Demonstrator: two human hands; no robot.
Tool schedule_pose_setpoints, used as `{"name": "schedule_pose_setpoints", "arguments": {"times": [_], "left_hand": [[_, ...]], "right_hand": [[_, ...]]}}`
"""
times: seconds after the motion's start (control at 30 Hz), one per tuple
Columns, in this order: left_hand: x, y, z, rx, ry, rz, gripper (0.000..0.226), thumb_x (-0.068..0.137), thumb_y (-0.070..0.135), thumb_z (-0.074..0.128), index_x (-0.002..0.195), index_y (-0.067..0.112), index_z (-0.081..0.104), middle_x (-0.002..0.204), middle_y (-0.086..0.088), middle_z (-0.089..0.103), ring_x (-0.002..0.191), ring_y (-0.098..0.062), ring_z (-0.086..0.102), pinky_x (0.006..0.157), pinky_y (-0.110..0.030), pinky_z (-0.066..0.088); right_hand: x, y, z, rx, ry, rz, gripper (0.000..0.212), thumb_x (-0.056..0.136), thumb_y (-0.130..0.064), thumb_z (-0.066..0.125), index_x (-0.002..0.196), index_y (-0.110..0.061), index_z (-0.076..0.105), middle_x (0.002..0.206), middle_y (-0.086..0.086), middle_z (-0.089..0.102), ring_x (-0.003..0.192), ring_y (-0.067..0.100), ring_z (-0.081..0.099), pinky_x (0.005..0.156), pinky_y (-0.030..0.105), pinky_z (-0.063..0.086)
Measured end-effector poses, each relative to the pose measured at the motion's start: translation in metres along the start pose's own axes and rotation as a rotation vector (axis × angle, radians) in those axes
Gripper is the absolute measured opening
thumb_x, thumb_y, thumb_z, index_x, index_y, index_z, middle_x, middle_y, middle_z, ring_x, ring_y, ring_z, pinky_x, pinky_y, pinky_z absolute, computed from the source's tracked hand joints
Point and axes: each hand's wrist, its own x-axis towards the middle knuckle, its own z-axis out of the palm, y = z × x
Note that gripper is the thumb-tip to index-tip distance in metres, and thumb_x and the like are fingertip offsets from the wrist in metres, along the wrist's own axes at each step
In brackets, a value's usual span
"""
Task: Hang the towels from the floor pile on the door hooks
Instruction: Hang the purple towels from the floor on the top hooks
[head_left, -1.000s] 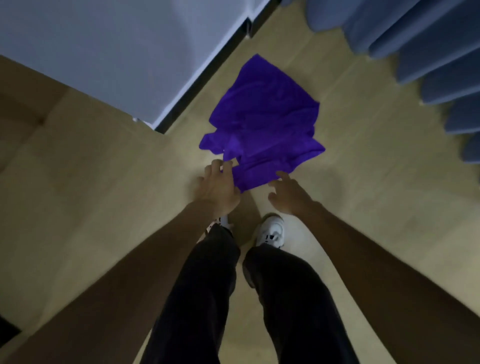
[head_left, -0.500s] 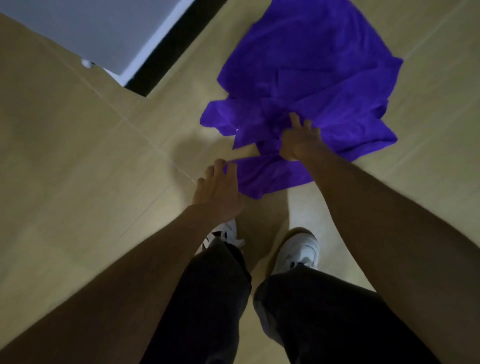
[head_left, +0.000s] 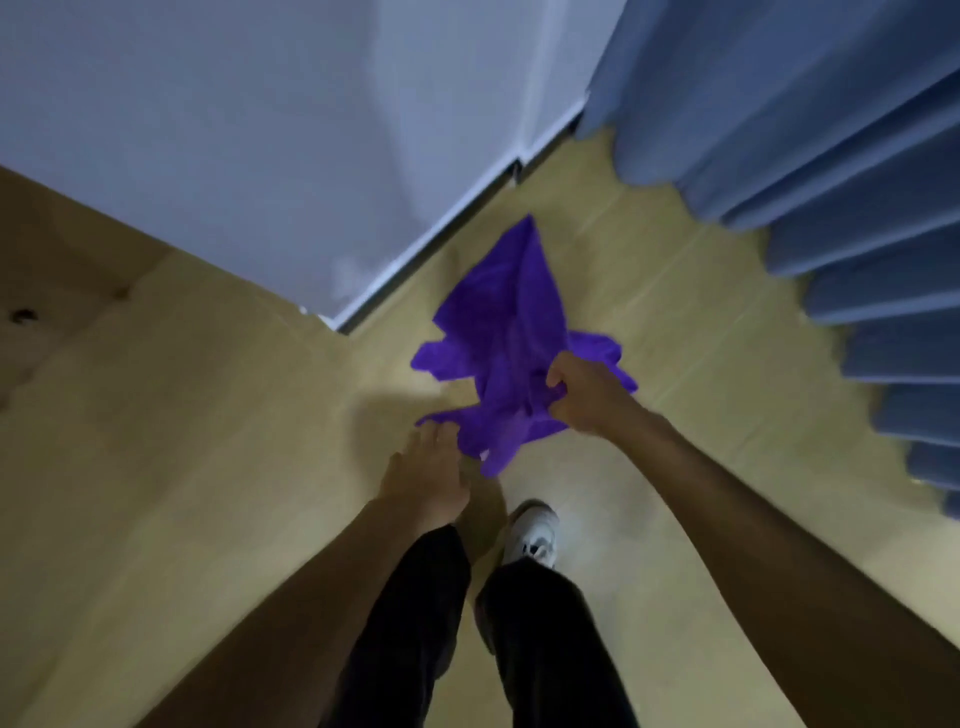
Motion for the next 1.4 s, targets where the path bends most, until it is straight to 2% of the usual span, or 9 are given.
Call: {"name": "schedule_pose_setpoints", "arguments": {"times": [0.1,0.2,0.3,0.37,0.53,0.63,0.77,1.1,1.4], "left_hand": [[-0.045,0.042,-0.082,-0.154,0.090,0.099,0.069,0.087,0.023,0.053,0.148,0.014,0.020,0.146,-0.011,0.032,0.133,-0.030,0.037,0.106,-0.040,0.036],[-0.091,0.091,-0.161,-0.275,0.185,0.277,0.078,0.074,0.029,0.062,0.143,0.016,0.029,0.138,-0.010,0.044,0.125,-0.028,0.046,0.101,-0.040,0.041],[-0.139,0.133,-0.232,-0.272,0.361,0.333,0.043,0.079,0.018,0.063,0.119,0.012,0.046,0.106,-0.006,0.058,0.096,-0.023,0.056,0.077,-0.027,0.041],[-0.174,0.149,-0.272,-0.225,0.454,0.378,0.023,0.084,0.017,0.060,0.104,0.011,0.048,0.091,-0.007,0.058,0.084,-0.025,0.054,0.068,-0.030,0.037],[-0.266,0.167,-0.343,-0.091,0.557,0.433,0.018,0.083,0.015,0.061,0.098,0.013,0.052,0.079,0.000,0.053,0.077,-0.022,0.049,0.067,-0.026,0.035],[-0.324,0.170,-0.371,-0.071,0.628,0.431,0.019,0.085,0.015,0.060,0.102,0.015,0.054,0.084,-0.001,0.058,0.080,-0.022,0.052,0.069,-0.025,0.036],[-0.399,0.170,-0.395,-0.078,0.712,0.441,0.023,0.085,0.012,0.056,0.108,0.019,0.058,0.100,-0.001,0.065,0.093,-0.020,0.057,0.080,-0.026,0.043],[-0.579,0.104,-0.407,-0.241,1.070,0.177,0.006,0.066,0.018,0.051,0.071,0.016,0.049,0.073,0.001,0.052,0.072,-0.017,0.046,0.062,-0.031,0.036],[-0.674,0.029,-0.397,-0.293,1.305,-0.029,0.007,0.084,0.016,0.051,0.091,0.017,0.051,0.085,-0.001,0.059,0.078,-0.016,0.055,0.058,-0.027,0.041]], "right_hand": [[-0.059,-0.057,-0.075,0.060,0.006,-0.131,0.036,0.073,-0.003,0.065,0.108,-0.012,0.057,0.098,0.003,0.062,0.086,0.017,0.054,0.061,0.019,0.035],[-0.113,-0.116,-0.145,0.089,0.073,-0.277,0.036,0.070,-0.004,0.070,0.104,-0.011,0.060,0.092,0.004,0.064,0.084,0.017,0.057,0.069,0.024,0.042],[-0.164,-0.164,-0.205,0.213,0.155,-0.343,0.027,0.069,-0.002,0.070,0.084,-0.020,0.056,0.076,-0.004,0.060,0.071,0.013,0.055,0.066,0.028,0.045],[-0.197,-0.188,-0.239,0.302,0.194,-0.391,0.029,0.071,0.002,0.069,0.077,-0.021,0.052,0.068,-0.008,0.054,0.062,0.008,0.049,0.063,0.025,0.042],[-0.277,-0.225,-0.292,0.441,0.169,-0.544,0.038,0.074,0.013,0.061,0.094,-0.019,0.055,0.083,-0.007,0.053,0.064,0.003,0.051,0.060,0.012,0.045],[-0.315,-0.240,-0.298,0.361,0.091,-0.613,0.048,0.075,0.009,0.063,0.116,-0.014,0.054,0.101,-0.007,0.056,0.086,0.008,0.054,0.068,0.007,0.047],[-0.340,-0.256,-0.287,0.233,-0.010,-0.667,0.037,0.075,0.000,0.068,0.106,-0.018,0.060,0.099,-0.002,0.066,0.098,0.017,0.061,0.089,0.029,0.051],[-0.377,-0.311,-0.255,-0.001,-0.076,-0.771,0.019,0.079,-0.005,0.063,0.092,-0.017,0.067,0.099,0.008,0.071,0.090,0.021,0.069,0.084,0.039,0.057],[-0.420,-0.401,-0.222,-0.084,0.033,-0.941,0.016,0.082,-0.011,0.065,0.096,-0.014,0.059,0.093,0.001,0.065,0.081,0.016,0.062,0.074,0.027,0.053]]}}
